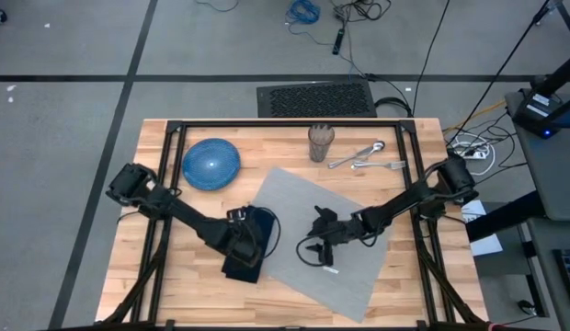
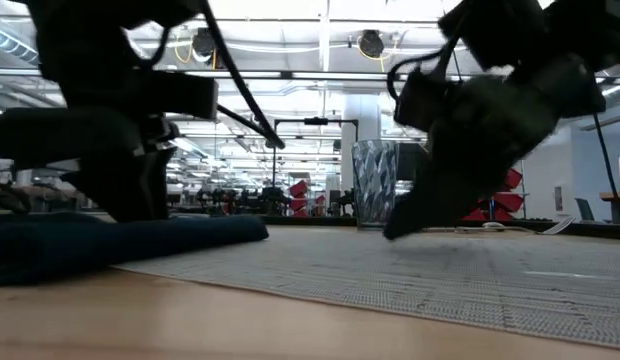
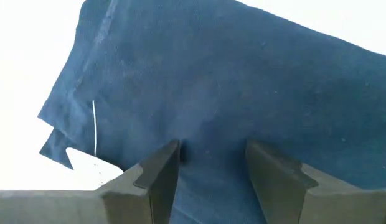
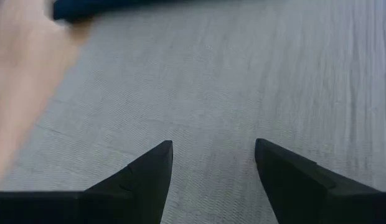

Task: Set table place
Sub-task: Fold the blue napkin

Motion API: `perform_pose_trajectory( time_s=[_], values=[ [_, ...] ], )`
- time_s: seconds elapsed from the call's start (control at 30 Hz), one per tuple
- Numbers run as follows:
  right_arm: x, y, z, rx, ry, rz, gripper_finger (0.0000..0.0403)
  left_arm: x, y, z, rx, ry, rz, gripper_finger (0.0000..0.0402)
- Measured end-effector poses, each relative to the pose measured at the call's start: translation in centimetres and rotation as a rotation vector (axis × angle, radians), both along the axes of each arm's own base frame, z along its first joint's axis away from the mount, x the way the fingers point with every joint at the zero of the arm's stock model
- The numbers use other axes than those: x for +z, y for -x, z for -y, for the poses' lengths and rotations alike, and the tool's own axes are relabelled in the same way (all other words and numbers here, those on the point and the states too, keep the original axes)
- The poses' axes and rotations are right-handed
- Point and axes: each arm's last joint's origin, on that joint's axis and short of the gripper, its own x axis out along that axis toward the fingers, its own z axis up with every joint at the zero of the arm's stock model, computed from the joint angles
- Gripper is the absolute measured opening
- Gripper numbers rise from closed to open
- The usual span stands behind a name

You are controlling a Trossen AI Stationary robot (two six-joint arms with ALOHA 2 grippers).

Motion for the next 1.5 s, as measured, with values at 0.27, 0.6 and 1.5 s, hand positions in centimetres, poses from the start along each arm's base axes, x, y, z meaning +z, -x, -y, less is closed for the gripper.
perform_pose_trajectory(
  time_s=[0.27, 0.6, 1.5],
  values=[
    [-1.9, 0.3, -0.7, 0.004, 0.062, -0.073, 0.0215, 0.0, -0.4, -1.3, 0.009, -0.001, -0.033, 0.0170],
    [-2.2, 1.7, -3.8, 0.187, 0.108, -0.088, 0.0215, 0.0, 0.2, -2.3, 0.054, -0.035, -0.112, 0.0170],
    [-2.4, 2.5, -4.4, 0.293, 0.188, -0.135, 0.0215, -0.1, 3.2, -1.5, 0.375, 0.014, -0.291, 0.0170]
  ],
)
